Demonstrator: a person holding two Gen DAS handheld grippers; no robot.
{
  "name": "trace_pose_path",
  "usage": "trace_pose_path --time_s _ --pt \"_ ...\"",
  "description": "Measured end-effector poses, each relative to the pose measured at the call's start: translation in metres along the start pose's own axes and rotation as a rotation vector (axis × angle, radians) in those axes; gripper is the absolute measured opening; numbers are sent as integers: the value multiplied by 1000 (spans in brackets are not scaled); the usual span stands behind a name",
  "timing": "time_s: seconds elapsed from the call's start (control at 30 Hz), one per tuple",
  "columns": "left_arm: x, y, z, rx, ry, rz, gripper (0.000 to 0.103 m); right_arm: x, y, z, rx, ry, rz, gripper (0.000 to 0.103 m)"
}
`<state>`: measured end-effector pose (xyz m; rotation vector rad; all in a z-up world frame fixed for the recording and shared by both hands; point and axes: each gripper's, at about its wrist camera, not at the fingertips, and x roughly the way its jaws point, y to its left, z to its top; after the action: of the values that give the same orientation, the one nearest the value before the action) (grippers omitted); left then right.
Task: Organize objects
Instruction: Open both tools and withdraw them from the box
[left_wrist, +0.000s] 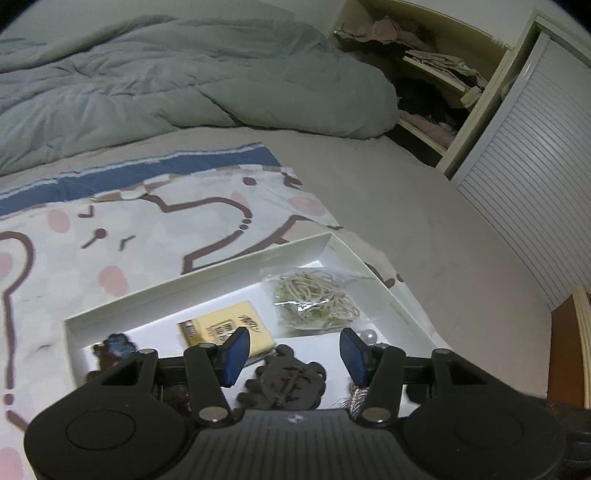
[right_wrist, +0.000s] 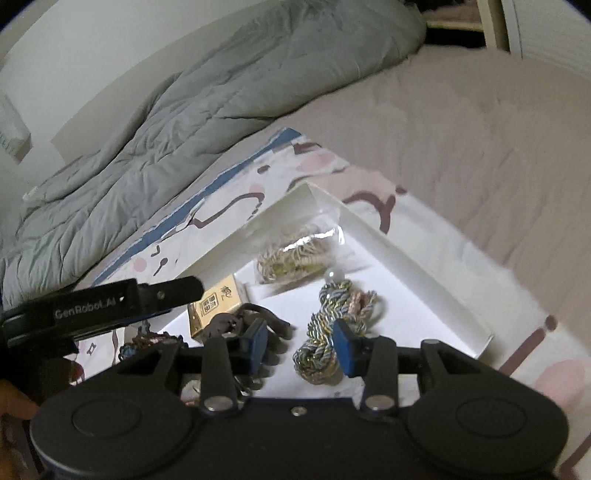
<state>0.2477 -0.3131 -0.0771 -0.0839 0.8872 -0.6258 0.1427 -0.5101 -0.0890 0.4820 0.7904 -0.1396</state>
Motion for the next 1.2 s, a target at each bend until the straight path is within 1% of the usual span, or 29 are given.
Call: trace_pose_path --time_s 0.07,0.13,0.2,0.37,0.4,0.43,0.5,0.6,0.63,0.7,0.73,0.77,0.83,0.9,1.0,1.1,1.2 --pt "-10 2 -1 1 -12 16 60 -9 8 3 -66 -22 -17 43" --pt "-22 4 -2 1 -25 34 63 -19 14 6 -98 -42 -15 45" --pt "-34 5 -3 1 -37 48 64 -30 18 9 -109 -61 -3 45" --pt "-65 3 -9 5 -67 79 76 -56 27 12 -144 -120 -4 48" --pt "-72 3 -10 9 -72 84 80 -61 28 13 -147 -126 0 49" --pt "-80 2 -12 16 -81 92 84 -64 29 13 -151 -132 0 51" --pt "-93 1 -14 31 -96 104 88 -70 34 12 -164 -144 -6 56" --pt "-112 1 -18 31 -117 111 92 -78 39 10 -173 -155 -8 58" --pt "-118 1 -19 29 -123 112 94 -81 41 9 -174 -158 -4 64" --pt "-130 2 -22 28 -136 118 97 -89 45 6 -192 -172 -6 70" --pt "-135 2 -24 30 -143 123 99 -93 48 4 -208 -181 -12 71" --pt "-140 3 -26 33 -148 127 99 -97 50 2 -220 -187 -16 72" --pt "-150 3 -31 41 -157 133 102 -106 55 -2 -238 -198 -12 78" --pt "-159 3 -36 50 -163 146 103 -114 59 -7 -261 -209 -14 82" --pt "-170 4 -43 57 -162 165 103 -122 64 -14 -295 -219 -20 84" --pt "-179 8 -51 43 -168 173 103 -131 67 -21 -314 -227 -25 87" --pt "-184 12 -58 39 -164 184 103 -137 70 -28 -324 -233 -26 88"
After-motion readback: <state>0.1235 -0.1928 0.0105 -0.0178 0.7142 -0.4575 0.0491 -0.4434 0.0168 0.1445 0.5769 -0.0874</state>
